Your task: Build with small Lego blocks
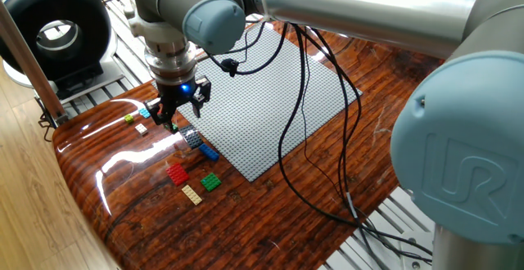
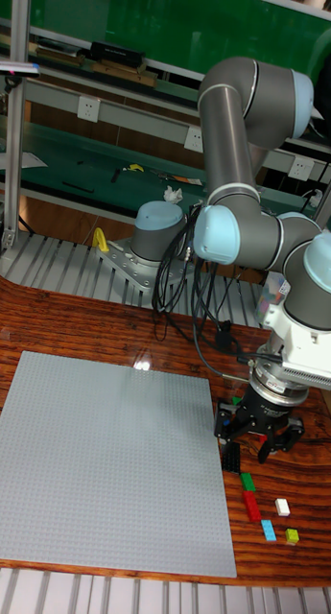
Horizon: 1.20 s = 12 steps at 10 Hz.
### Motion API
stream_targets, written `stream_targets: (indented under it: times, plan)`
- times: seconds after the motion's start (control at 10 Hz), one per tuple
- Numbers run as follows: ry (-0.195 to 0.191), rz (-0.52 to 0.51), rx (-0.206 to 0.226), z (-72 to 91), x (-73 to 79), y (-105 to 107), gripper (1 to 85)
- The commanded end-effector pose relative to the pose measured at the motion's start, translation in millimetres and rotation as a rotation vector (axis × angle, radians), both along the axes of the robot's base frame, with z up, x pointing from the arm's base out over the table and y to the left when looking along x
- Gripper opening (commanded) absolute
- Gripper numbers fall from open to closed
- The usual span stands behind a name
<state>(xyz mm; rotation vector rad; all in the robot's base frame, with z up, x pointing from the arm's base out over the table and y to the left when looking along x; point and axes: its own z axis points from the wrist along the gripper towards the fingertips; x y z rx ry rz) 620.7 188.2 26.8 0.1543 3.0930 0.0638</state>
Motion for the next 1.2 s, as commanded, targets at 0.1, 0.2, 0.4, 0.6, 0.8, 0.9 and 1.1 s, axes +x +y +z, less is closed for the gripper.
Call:
stream_targets:
  times: [0.1,0.2,0.4,0.6,0.8,0.9,1.1]
  plan:
    - [0.006,-0.006,0.019,-9.6,-11.7,-5,59.7]
    - [0.003,-0.010,0.021,-11.7,-12.9,-5,59.7]
    - [-0.007,-0.021,0.008,-15.1,-14.9,-4,59.7]
    - [-0.015,-0.029,0.000,-19.7,-15.5,-3,59.7]
    - [-0.019,-0.028,0.002,-21.1,-14.8,-3,59.7]
    - [-0.019,-0.029,0.000,-21.5,-14.5,-3,59.7]
    - [-0.016,-0.034,-0.007,-21.7,-16.7,-6,59.3]
